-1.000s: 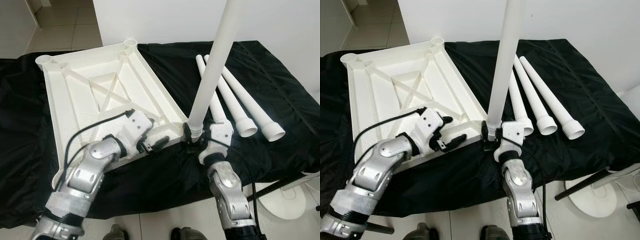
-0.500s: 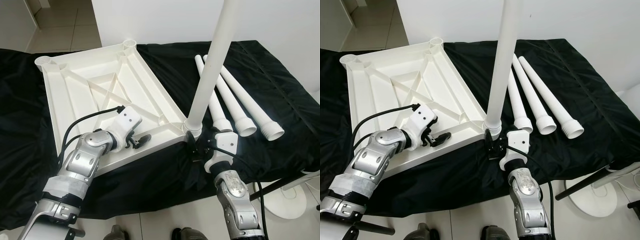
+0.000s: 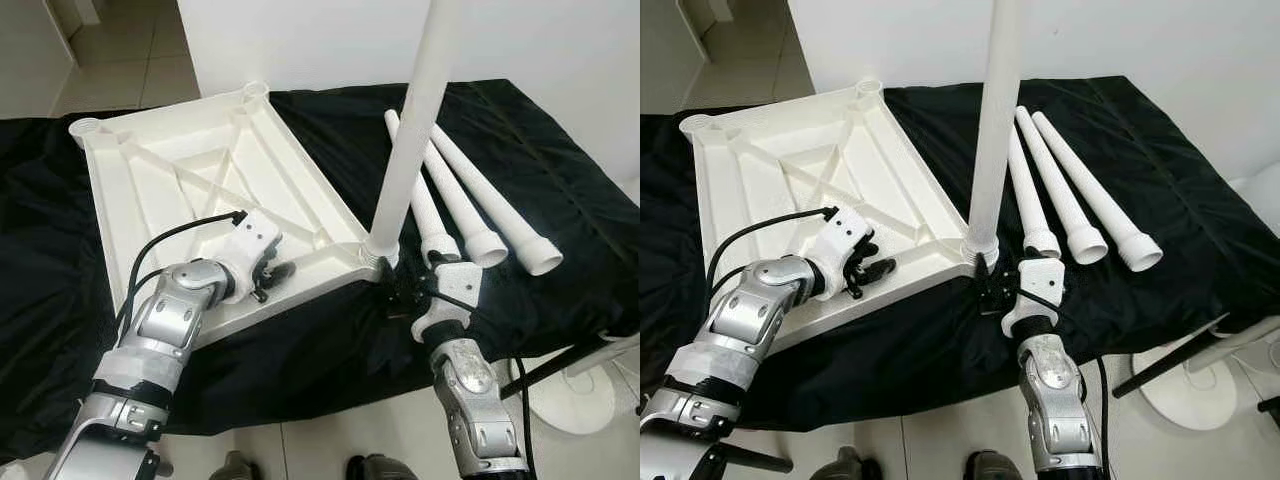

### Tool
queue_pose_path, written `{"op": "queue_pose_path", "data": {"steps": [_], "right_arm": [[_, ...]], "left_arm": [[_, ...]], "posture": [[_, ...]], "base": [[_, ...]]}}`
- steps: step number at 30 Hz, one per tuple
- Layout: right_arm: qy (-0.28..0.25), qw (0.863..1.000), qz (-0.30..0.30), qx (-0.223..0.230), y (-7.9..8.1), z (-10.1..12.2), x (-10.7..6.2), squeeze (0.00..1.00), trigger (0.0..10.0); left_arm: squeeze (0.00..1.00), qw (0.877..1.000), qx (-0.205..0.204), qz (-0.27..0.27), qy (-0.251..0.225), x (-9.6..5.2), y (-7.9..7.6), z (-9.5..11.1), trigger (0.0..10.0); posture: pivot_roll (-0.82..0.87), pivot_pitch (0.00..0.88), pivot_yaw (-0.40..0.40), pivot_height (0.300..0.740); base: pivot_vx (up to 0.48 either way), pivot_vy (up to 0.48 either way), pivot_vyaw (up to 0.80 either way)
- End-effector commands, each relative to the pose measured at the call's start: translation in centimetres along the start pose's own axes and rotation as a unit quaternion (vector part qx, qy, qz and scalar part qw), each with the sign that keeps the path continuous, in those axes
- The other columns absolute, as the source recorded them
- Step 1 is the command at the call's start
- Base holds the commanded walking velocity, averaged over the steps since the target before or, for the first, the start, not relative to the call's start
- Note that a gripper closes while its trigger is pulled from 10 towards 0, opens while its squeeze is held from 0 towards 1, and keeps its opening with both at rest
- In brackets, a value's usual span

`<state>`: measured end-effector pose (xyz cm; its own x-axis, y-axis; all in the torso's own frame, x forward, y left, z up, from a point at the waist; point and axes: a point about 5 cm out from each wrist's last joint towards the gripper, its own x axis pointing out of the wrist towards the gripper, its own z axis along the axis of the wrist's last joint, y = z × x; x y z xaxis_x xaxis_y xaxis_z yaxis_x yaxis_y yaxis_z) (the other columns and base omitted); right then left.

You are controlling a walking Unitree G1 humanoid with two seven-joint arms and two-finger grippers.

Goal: Building children table

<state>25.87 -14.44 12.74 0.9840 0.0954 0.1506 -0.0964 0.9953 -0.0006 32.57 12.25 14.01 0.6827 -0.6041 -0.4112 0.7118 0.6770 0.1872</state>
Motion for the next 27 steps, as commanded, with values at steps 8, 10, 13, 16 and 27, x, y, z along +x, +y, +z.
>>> {"op": "queue_pose_path", "data": {"steps": [8,10,13,16,27], "right_arm": [[0.000,1.000,-0.001,-0.009,-0.3,-0.2,0.3,0.00,10.0],[0.000,1.000,0.000,-0.010,-0.3,-0.2,0.3,0.00,10.0],[0.000,1.000,0.002,-0.010,-0.3,-0.3,0.4,0.00,10.0],[0.000,1.000,0.005,-0.011,0.0,-0.3,0.4,0.00,10.0],[-0.002,1.000,-0.001,-0.016,-0.2,-0.4,0.1,0.00,10.0]], "left_arm": [[0.00,0.990,0.006,0.135,0.044,-1.2,2.6,-1.4,0.0],[0.00,0.990,0.006,0.137,0.045,-1.3,2.6,-1.4,0.0],[0.00,0.989,0.003,0.142,0.046,-1.3,2.6,-1.3,0.0],[0.00,0.982,-0.009,0.177,0.064,-1.6,3.5,-1.5,0.0],[0.00,0.960,-0.047,0.251,0.111,-4.2,5.2,-3.2,0.0]], "posture": [[-0.07,0.084,0.032,0.740],[-0.07,0.084,0.032,0.740],[-0.07,0.078,0.031,0.740],[-0.08,0.073,0.034,0.740],[-0.09,0.071,0.055,0.740]], "base": [[0.000,0.000,0.00],[0.000,0.000,0.00],[0.000,0.000,0.00],[0.000,0.000,0.00],[0.000,0.000,0.00]]}}
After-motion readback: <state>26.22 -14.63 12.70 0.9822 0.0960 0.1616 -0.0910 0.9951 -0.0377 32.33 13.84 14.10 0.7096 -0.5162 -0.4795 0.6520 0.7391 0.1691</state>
